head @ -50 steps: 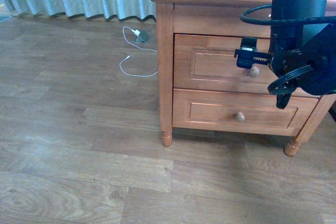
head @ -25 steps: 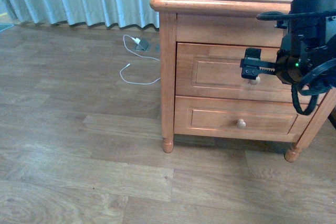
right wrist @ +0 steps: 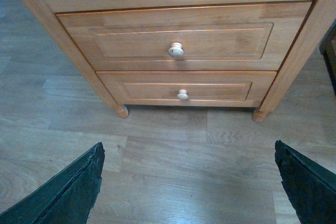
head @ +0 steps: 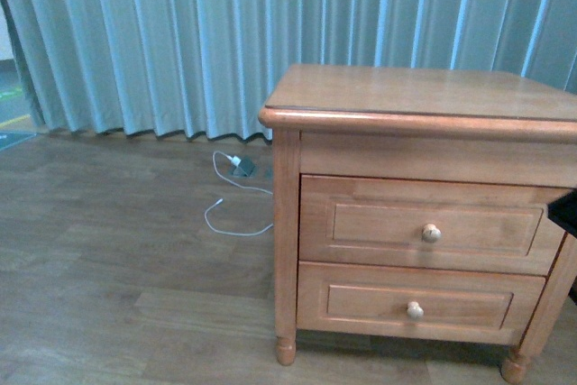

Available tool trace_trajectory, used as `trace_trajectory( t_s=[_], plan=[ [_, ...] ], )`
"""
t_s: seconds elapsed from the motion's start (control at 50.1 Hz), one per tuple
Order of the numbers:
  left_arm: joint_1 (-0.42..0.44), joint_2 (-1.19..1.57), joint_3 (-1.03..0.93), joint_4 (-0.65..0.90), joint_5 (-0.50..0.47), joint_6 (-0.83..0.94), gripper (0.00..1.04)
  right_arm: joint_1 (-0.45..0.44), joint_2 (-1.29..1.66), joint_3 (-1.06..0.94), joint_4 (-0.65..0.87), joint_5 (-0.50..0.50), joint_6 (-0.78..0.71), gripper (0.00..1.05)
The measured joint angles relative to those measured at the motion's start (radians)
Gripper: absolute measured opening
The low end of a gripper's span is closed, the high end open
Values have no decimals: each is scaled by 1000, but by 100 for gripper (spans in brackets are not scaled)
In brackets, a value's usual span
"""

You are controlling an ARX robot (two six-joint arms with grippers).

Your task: Put charger into drawer

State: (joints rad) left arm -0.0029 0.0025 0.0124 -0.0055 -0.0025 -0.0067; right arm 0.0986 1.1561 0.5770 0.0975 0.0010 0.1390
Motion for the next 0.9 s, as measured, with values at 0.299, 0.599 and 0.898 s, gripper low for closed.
trace_trajectory(
  t_s=[0.299,0.599,0.898],
  plan=[
    [0,0,0,0,0,0,99,-17,-453,-181,-192,39,43,97],
    [0,0,0,0,0,0,99,-68,-517,-329,168,5,-50,79],
    [0,-1,0,0,0,0,99,-97,-636,-458,297,1,-128,28]
  ],
)
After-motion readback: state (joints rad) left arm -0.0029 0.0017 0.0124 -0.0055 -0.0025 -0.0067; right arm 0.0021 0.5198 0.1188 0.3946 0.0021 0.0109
